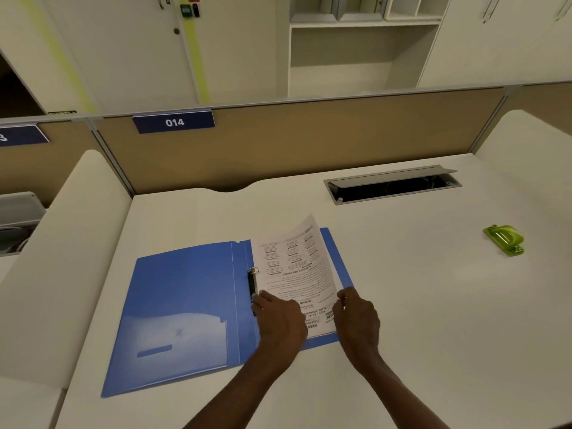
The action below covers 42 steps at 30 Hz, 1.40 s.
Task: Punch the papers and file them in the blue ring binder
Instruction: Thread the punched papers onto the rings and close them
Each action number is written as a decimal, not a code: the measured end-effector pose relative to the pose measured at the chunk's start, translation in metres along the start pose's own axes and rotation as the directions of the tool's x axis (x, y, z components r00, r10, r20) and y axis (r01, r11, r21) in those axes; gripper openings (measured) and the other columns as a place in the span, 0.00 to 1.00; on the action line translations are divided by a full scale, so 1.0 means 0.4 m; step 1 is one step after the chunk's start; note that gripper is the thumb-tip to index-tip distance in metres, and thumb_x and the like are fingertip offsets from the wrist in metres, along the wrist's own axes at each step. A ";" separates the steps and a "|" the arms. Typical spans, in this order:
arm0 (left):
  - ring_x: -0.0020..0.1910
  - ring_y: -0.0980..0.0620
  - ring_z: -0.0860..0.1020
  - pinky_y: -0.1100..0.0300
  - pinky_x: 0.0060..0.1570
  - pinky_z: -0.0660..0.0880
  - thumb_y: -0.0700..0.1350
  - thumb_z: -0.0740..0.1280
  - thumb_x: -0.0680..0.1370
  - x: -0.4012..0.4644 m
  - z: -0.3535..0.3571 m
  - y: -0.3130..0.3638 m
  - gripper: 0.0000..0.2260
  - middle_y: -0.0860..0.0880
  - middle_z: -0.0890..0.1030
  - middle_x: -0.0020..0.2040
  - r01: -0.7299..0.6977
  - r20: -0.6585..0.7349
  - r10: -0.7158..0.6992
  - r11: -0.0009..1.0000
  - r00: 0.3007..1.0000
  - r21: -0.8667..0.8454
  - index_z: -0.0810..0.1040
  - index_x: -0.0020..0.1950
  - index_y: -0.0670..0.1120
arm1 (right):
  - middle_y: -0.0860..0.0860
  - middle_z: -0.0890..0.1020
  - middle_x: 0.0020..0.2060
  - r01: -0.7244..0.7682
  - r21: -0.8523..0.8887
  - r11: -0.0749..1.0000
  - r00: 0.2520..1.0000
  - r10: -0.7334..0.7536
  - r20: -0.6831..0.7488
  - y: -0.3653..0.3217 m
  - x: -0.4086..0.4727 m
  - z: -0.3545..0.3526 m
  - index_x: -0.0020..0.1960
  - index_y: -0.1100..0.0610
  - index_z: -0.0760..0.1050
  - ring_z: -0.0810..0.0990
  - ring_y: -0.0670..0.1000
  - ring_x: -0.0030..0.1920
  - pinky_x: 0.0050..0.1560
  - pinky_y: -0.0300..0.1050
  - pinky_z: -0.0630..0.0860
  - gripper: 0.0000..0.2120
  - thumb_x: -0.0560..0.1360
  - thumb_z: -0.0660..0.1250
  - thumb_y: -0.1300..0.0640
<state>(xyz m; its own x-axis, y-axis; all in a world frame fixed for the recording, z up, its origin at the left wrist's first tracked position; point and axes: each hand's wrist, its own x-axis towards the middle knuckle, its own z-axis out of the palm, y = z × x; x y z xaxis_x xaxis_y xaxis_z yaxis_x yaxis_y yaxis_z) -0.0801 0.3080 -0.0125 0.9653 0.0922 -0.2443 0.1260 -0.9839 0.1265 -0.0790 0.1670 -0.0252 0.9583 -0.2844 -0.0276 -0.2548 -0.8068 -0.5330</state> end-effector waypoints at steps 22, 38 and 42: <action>0.37 0.49 0.85 0.55 0.41 0.83 0.39 0.78 0.65 0.123 -0.010 0.018 0.05 0.45 0.86 0.41 0.219 0.192 -0.116 0.316 0.975 -0.923 0.84 0.38 0.45 | 0.47 0.74 0.66 0.022 0.158 0.987 0.983 -0.050 0.175 -0.044 -0.009 0.055 0.71 0.51 0.65 0.74 0.50 0.64 0.64 0.44 0.72 0.30 0.73 0.68 0.41; 0.48 0.45 0.84 0.51 0.49 0.82 0.37 0.72 0.73 0.130 0.020 -0.013 0.09 0.43 0.84 0.52 0.226 0.230 -0.015 0.256 0.973 -0.940 0.83 0.53 0.40 | 0.48 0.76 0.66 0.007 0.187 0.982 0.966 -0.055 0.252 -0.047 0.004 0.086 0.70 0.50 0.66 0.77 0.51 0.62 0.64 0.45 0.73 0.28 0.73 0.70 0.46; 0.43 0.46 0.85 0.49 0.47 0.82 0.39 0.76 0.69 0.132 0.028 -0.023 0.11 0.43 0.85 0.49 0.217 0.219 -0.016 0.211 0.976 -0.953 0.84 0.49 0.40 | 0.47 0.77 0.64 0.020 0.208 0.978 0.970 -0.069 0.234 -0.051 0.004 0.081 0.69 0.50 0.67 0.79 0.50 0.59 0.62 0.44 0.74 0.25 0.74 0.68 0.45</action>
<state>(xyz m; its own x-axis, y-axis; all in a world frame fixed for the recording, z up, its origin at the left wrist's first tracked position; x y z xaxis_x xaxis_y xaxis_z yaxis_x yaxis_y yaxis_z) -0.0330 0.3202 -0.0374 0.8897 0.0727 -0.4506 0.4542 -0.0422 0.8899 -0.0680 0.1999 -0.0418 0.9772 -0.0988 -0.1878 -0.2035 -0.6867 -0.6979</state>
